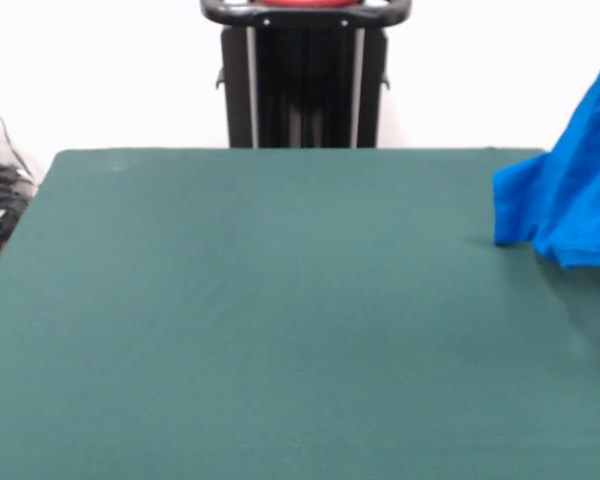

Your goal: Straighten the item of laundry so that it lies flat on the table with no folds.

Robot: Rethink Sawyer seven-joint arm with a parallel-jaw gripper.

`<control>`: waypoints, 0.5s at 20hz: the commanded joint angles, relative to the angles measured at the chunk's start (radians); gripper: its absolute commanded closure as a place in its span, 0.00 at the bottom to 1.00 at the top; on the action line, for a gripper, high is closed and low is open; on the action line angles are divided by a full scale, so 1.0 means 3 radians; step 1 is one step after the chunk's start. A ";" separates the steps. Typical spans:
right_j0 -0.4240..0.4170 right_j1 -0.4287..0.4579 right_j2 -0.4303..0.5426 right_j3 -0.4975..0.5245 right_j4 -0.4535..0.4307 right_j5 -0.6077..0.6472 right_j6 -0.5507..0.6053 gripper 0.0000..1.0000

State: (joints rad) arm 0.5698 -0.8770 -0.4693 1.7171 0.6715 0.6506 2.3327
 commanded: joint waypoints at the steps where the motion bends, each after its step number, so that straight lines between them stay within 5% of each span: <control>1: 0.0103 0.0198 0.0252 0.0265 0.0084 0.0063 0.1083 1.00; 10: 0.0209 0.0255 0.0103 0.0081 -0.0049 0.0266 0.1413 1.00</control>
State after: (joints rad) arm 0.5908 -0.8761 -0.4713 1.7171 0.6653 0.6506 2.4146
